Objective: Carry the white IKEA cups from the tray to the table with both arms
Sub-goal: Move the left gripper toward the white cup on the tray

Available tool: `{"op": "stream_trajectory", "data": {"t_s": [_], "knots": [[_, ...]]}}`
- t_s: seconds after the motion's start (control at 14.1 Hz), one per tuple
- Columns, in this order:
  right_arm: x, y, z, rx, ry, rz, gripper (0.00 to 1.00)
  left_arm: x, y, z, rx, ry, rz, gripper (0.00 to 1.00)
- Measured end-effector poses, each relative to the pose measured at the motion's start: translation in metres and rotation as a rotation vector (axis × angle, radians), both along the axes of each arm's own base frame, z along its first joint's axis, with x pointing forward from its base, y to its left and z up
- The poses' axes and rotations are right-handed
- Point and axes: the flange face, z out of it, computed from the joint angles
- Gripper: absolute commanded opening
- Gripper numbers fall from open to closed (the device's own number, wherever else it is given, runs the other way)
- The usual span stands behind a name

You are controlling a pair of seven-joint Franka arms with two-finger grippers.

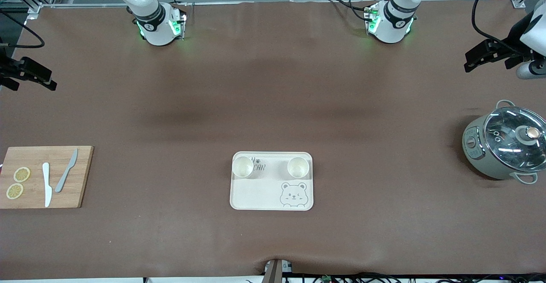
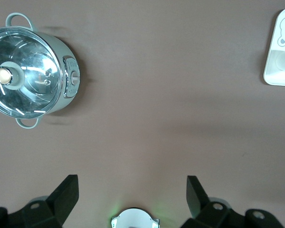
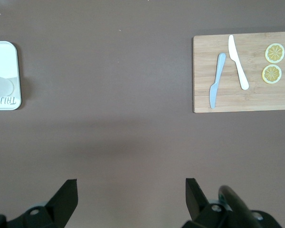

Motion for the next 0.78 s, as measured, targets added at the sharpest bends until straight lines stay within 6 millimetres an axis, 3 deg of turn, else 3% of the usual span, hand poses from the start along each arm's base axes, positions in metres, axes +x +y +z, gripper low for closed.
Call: {"op": "stream_trajectory", "data": {"t_s": [0.49,0.64,0.78], "knots": [[0.002,0.000,-0.003,0.000,0.006,-0.001,1.00,0.003,0.000,0.009,-0.002,-0.022,-0.001,1.00],[0.002,0.000,-0.003,0.000,0.006,0.000,1.00,0.012,-0.005,0.003,-0.004,-0.016,-0.010,1.00],[0.002,0.000,-0.003,0.000,0.006,0.000,1.00,0.029,-0.019,-0.016,-0.007,0.014,-0.035,1.00]]}}
